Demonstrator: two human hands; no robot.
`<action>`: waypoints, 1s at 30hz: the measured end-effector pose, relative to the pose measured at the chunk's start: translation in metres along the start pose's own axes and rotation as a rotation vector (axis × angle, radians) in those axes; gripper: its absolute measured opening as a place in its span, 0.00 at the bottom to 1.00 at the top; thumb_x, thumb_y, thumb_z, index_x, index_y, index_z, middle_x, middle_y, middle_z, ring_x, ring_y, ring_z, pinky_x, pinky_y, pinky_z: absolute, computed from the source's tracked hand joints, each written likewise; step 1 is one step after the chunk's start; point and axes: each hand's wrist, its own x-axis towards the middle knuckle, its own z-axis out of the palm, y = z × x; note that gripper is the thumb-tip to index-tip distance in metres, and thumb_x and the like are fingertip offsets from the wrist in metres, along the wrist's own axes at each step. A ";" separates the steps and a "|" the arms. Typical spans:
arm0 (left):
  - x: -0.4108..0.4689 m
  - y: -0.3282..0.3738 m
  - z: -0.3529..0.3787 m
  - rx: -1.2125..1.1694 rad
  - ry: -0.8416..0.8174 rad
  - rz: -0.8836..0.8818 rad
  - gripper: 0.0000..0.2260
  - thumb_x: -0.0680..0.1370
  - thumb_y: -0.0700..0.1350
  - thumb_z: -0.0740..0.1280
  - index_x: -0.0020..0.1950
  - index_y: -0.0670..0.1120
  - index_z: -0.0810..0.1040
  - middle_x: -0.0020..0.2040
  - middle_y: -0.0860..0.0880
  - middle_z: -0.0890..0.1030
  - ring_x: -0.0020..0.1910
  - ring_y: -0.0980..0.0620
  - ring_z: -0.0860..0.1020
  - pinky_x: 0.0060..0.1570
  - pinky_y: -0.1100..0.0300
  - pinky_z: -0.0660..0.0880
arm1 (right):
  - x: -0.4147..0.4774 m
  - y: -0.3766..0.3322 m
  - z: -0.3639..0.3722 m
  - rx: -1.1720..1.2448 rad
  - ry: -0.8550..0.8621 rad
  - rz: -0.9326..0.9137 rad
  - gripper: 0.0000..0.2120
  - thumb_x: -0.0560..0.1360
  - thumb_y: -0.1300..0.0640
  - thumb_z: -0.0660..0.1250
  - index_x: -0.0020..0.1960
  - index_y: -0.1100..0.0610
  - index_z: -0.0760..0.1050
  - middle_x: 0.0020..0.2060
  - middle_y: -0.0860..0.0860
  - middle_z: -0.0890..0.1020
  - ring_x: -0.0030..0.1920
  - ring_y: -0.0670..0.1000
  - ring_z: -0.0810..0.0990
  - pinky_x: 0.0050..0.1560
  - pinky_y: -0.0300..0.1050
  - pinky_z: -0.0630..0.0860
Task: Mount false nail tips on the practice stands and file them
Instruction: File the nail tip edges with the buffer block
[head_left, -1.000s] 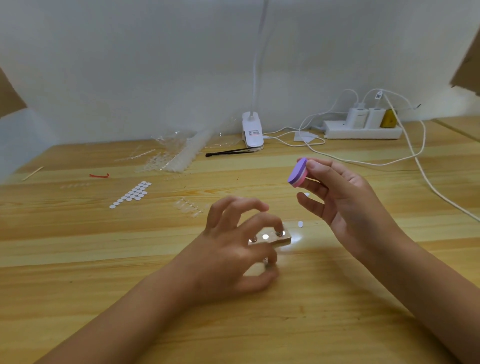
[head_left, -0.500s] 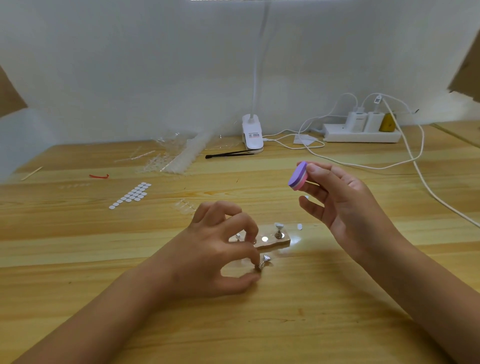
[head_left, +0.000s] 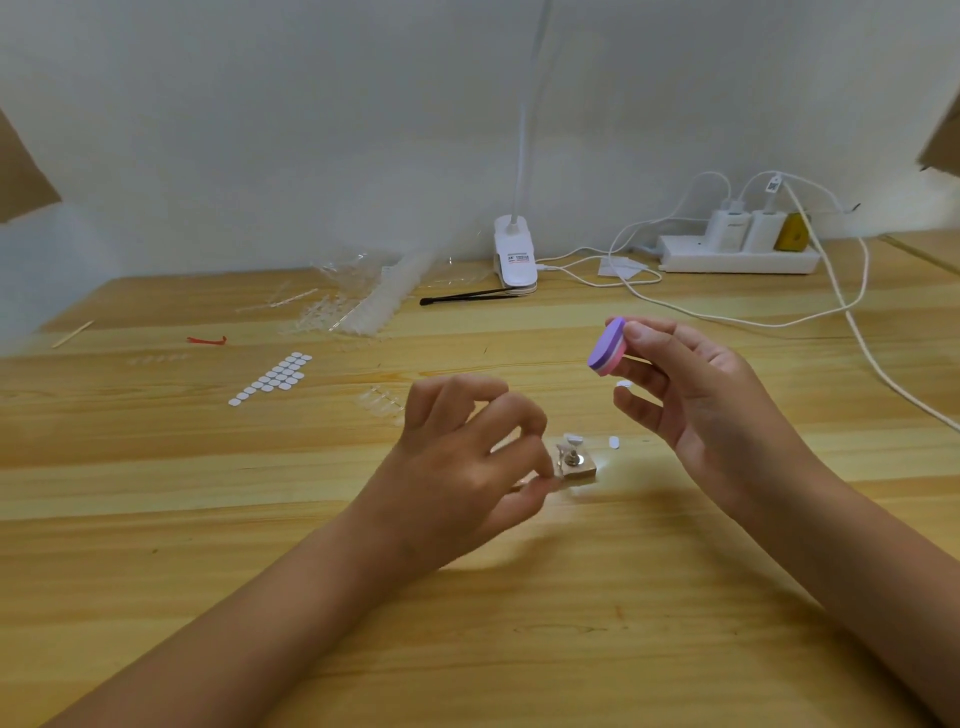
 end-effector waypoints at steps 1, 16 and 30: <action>0.002 0.002 0.001 0.003 -0.003 -0.053 0.07 0.75 0.50 0.72 0.39 0.49 0.81 0.47 0.54 0.82 0.56 0.49 0.71 0.54 0.55 0.61 | 0.000 0.000 0.000 0.000 0.004 -0.002 0.12 0.68 0.51 0.71 0.50 0.53 0.81 0.42 0.50 0.83 0.43 0.45 0.81 0.37 0.38 0.78; 0.017 0.020 0.006 0.148 -0.266 -0.250 0.05 0.70 0.48 0.74 0.41 0.49 0.79 0.54 0.52 0.80 0.60 0.46 0.67 0.57 0.48 0.59 | 0.000 0.001 0.000 -0.060 -0.019 -0.027 0.13 0.68 0.50 0.72 0.51 0.52 0.81 0.44 0.50 0.83 0.46 0.47 0.80 0.39 0.37 0.78; 0.007 0.021 0.003 0.197 -0.146 -0.022 0.09 0.74 0.54 0.70 0.38 0.51 0.79 0.51 0.53 0.81 0.57 0.47 0.71 0.58 0.49 0.61 | 0.001 0.003 -0.005 -0.056 -0.004 -0.052 0.07 0.74 0.56 0.69 0.51 0.55 0.80 0.41 0.50 0.84 0.44 0.47 0.82 0.41 0.39 0.79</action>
